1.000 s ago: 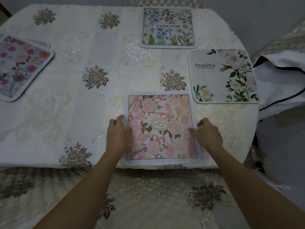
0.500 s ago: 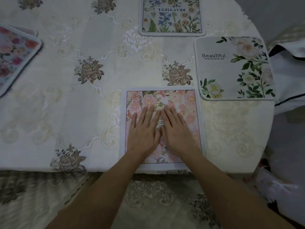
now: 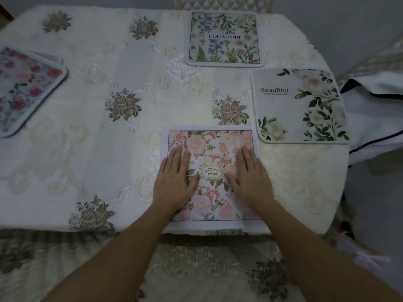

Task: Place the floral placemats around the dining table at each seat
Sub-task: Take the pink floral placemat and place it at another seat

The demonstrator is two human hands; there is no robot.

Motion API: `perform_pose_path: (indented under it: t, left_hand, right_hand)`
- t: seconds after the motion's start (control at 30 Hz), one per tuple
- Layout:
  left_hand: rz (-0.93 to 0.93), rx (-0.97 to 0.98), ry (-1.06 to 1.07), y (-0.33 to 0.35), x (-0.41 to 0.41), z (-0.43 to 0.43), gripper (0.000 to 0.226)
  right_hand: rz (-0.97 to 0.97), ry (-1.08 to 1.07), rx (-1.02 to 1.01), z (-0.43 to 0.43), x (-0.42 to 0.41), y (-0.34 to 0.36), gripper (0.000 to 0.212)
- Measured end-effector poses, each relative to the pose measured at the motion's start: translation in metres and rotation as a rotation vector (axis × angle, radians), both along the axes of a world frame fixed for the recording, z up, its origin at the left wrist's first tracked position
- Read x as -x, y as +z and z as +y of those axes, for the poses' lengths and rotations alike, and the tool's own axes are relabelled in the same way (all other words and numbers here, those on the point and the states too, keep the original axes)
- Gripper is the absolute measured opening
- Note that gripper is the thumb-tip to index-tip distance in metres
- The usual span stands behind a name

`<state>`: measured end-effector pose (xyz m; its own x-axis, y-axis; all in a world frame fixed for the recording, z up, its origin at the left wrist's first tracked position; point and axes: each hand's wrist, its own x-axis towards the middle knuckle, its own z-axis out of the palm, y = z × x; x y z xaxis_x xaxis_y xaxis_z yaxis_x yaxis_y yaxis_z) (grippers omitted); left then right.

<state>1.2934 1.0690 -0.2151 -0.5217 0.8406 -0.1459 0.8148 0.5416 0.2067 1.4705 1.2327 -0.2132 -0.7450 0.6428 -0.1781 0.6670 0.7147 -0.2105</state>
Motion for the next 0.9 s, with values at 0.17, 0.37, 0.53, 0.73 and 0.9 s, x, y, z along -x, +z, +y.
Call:
perform_pose_path:
  t: [0.17,0.37,0.53,0.73,0.9]
  left_hand:
    - [-0.069,-0.047,0.077,0.045,-0.002,0.002,0.070]
    - [0.028,-0.127,0.037,0.108,-0.011,0.010,0.075]
    - [0.140,-0.196,-0.042,0.154,-0.023,0.015,0.072]
    - [0.217,-0.274,-0.101,0.193,-0.034,0.022,0.067]
    - [0.284,-0.276,-0.166,0.199,-0.042,0.021,0.064]
  right_hand:
    - [0.033,-0.059,-0.022,0.003,0.001,0.049,0.071]
    - [0.109,-0.074,-0.210,0.002,-0.006,0.112,0.064]
    - [0.152,-0.089,-0.290,-0.002,-0.013,0.158,0.060]
    - [0.251,-0.058,-0.380,-0.014,-0.025,0.195,0.053]
    - [0.255,-0.057,-0.393,-0.028,-0.040,0.196,0.051]
